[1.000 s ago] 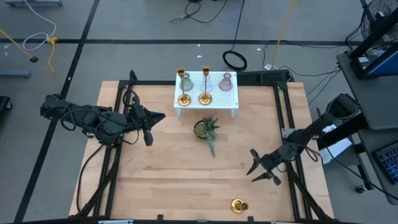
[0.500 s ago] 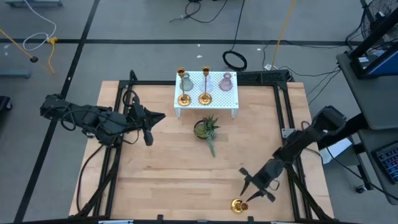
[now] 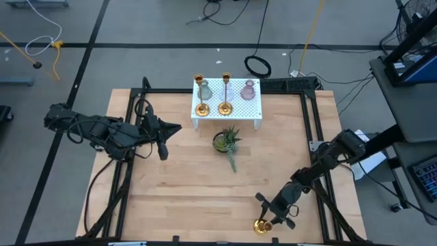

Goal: Pick & Place candle stick holders
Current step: Put the golden candle holder on the shelf aligned with the pink glass candle holder, then return to Home Position

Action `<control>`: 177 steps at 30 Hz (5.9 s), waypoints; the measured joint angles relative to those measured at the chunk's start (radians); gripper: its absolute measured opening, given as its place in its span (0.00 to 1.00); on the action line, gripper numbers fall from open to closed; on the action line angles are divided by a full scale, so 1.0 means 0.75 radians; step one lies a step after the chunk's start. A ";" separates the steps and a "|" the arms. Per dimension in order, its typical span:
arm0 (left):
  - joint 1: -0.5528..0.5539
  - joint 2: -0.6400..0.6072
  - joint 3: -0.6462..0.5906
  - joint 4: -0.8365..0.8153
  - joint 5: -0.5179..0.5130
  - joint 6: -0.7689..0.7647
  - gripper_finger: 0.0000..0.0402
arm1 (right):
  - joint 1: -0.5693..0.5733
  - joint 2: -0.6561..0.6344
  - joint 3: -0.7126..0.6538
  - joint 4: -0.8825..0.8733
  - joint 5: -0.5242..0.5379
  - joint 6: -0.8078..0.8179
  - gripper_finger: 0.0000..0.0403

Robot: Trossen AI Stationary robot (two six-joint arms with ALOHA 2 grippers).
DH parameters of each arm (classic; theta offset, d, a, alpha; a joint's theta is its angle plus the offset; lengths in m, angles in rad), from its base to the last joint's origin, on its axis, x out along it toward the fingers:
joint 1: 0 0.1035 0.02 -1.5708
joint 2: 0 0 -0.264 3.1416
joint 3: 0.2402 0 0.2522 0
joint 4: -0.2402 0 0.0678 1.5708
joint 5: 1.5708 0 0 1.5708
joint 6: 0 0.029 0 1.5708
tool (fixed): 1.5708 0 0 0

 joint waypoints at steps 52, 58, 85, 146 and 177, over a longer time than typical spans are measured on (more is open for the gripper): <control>-0.001 0.000 0.000 -0.034 0.093 0.081 0.09 | -1.263 -0.747 0.264 -0.805 0.904 0.033 0.03; -0.001 0.000 0.000 -0.035 0.096 0.082 0.09 | -1.358 -0.730 0.257 -0.865 0.785 0.147 0.04; -0.001 -0.001 0.000 -0.033 0.102 0.075 0.09 | -1.376 -0.752 0.195 -0.830 0.799 0.070 0.37; 0.015 -1.050 -1.171 0.683 0.859 0.606 0.09 | -0.886 -2.097 -0.368 -1.469 0.230 0.076 0.21; 0.015 -1.060 -1.435 0.936 0.761 0.618 0.09 | -0.886 -2.190 -0.648 -1.205 0.215 0.013 0.19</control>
